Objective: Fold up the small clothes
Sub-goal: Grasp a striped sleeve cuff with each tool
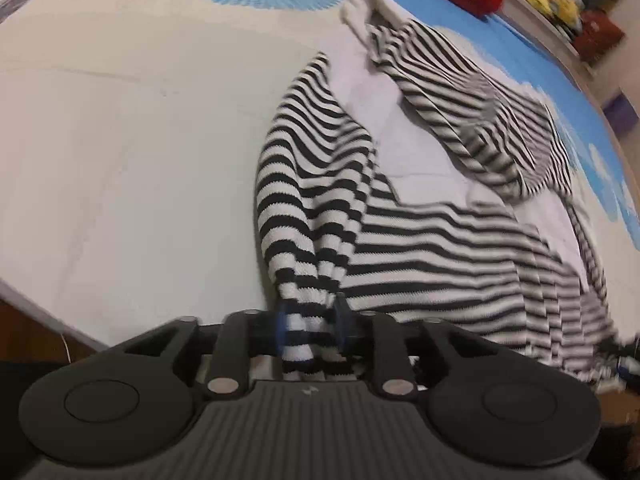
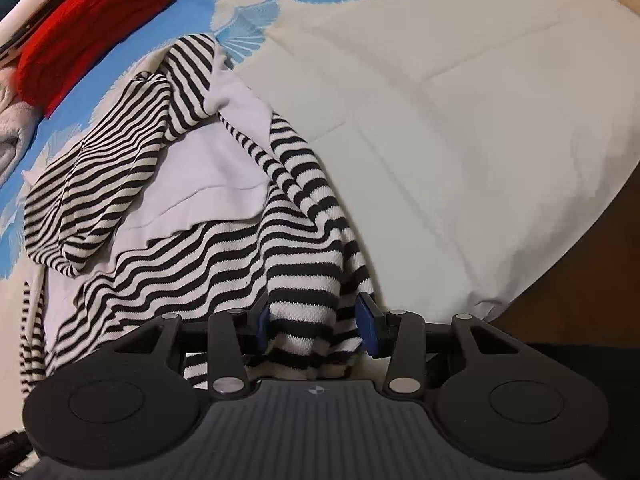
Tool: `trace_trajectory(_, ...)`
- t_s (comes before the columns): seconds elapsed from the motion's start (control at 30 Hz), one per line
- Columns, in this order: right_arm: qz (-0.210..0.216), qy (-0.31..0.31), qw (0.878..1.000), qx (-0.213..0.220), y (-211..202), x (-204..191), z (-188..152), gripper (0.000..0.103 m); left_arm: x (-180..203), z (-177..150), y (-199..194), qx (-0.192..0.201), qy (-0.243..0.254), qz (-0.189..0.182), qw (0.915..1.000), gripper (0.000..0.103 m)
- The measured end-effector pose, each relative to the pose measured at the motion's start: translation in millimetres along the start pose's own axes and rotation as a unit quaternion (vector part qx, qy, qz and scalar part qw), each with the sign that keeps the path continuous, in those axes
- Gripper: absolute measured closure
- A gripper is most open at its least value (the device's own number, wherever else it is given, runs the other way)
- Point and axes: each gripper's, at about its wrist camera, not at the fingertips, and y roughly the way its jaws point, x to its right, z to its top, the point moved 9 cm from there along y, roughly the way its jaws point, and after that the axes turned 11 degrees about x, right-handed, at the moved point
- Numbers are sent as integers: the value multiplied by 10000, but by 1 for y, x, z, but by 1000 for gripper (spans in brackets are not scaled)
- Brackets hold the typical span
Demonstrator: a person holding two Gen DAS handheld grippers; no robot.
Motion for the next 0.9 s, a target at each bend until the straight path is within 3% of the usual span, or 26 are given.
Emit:
trace_trajectory(0.13, -160, -181, 9997, 62, -3, 4, 1, 53, 0, -2, 4, -110, -156, -50, 9998, 60)
trace_trajectory(0.3, -244, -266, 9993, 49, 2, 3, -1, 52, 3, -4, 12, -89, 222, 67, 9997, 59)
trace_trajectory(0.5, -335, -81, 9992, -217, 15, 3, -13, 52, 2, 0, 16, -20, 223, 128, 9997, 59)
trace_trajectory(0.6, -354, -82, 9992, -192, 17, 0, -14, 52, 7, -1, 16, 16, 429, 127, 9990, 67)
trace_trajectory(0.63, -345, -121, 9992, -185, 16, -1, -15, 53, 9, -1, 16, 32, 485, 92, 9988, 81)
trace_trajectory(0.67, -313, -148, 9993, -172, 17, -3, -15, 61, 10, -1, 16, 58, 511, 52, 9987, 89)
trace_trajectory(0.7, -246, -147, 9995, -167, 16, -5, -15, 75, 10, 1, 14, 121, 531, 40, 9985, 91)
trace_trajectory(0.77, -58, -87, 9999, -109, 15, -10, -13, 90, 11, 5, 9, 262, 591, 76, 9979, 92)
trace_trajectory(0.9, 61, 47, 9999, 103, 7, -10, -8, 92, 11, 5, 6, 202, 345, -9, 9992, 85)
